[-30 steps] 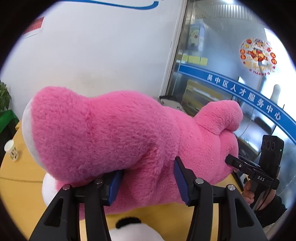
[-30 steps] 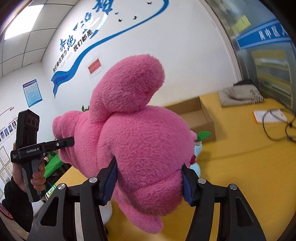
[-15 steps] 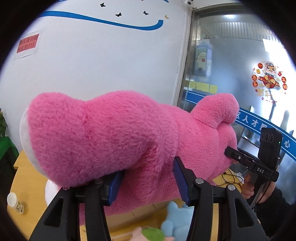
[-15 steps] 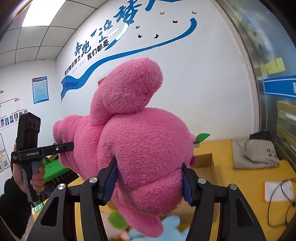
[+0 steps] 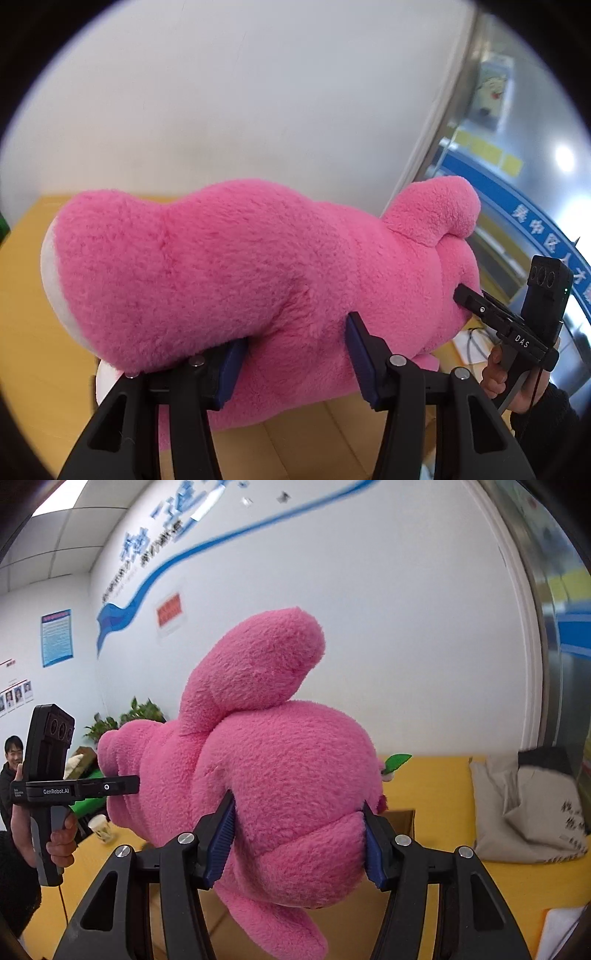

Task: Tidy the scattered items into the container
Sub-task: 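Lift the pink bear with both grippers and carry it over the cardboard box, then lower the pink bear into the box and open both grippers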

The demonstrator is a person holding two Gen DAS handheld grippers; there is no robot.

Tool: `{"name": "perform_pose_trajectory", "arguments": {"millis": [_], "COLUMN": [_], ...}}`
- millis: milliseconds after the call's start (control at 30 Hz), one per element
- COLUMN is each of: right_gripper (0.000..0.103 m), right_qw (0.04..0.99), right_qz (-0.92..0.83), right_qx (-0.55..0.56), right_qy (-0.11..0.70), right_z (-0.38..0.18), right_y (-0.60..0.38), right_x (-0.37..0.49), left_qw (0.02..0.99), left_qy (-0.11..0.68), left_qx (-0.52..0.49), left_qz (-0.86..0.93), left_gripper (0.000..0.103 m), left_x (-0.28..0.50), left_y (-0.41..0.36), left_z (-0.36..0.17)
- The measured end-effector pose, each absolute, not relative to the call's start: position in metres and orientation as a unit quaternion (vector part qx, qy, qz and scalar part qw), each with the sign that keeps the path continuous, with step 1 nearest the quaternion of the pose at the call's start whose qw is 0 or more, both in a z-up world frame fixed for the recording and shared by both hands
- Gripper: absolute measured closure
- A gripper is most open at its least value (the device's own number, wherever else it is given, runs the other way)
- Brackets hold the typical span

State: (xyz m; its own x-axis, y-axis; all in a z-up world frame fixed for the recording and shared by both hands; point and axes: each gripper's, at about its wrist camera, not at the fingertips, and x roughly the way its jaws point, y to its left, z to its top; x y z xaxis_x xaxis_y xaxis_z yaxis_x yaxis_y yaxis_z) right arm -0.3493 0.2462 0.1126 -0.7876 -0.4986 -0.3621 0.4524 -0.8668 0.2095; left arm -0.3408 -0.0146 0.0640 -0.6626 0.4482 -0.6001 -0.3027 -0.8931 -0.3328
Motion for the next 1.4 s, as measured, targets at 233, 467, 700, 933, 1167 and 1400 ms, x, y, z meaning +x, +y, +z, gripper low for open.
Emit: {"name": "perform_pose_trajectory", "arguments": {"millis": [233,467,700,933,1167,1400], "right_gripper": [0.043,0.002,0.002,0.003,0.0,0.0], "right_qw": [0.2,0.16,0.177,0.191,0.252,0.215], "right_qz": [-0.905,-0.91,-0.931,-0.911,-0.881,-0.857], "right_qx": [0.34,0.361,0.316,0.364,0.393,0.467], "right_qy": [-0.16,-0.127,-0.038,0.029,0.074,0.035], "right_z": [0.019,0.033,0.058,0.037,0.028,-0.02], "right_y": [0.268,0.277,0.238,0.191,0.224,0.248], "right_x": [-0.426,-0.438,-0.429,-0.429,-0.33,-0.293], "left_qw": [0.168,0.143,0.124,0.125,0.121,0.128], "left_qy": [-0.094,-0.102,-0.046,0.018,0.011,0.044], "left_qx": [-0.447,-0.424,-0.433,-0.476,-0.491,-0.495], "left_qz": [0.873,0.889,0.892,0.87,0.863,0.859], "left_gripper": [0.092,0.06,0.046,0.046,0.046,0.046], "left_x": [-0.396,-0.375,-0.352,-0.3,-0.263,-0.245], "left_y": [-0.008,-0.035,-0.06,-0.073,-0.099,-0.09], "left_z": [-0.032,-0.009,0.005,-0.008,-0.031,-0.046]}}
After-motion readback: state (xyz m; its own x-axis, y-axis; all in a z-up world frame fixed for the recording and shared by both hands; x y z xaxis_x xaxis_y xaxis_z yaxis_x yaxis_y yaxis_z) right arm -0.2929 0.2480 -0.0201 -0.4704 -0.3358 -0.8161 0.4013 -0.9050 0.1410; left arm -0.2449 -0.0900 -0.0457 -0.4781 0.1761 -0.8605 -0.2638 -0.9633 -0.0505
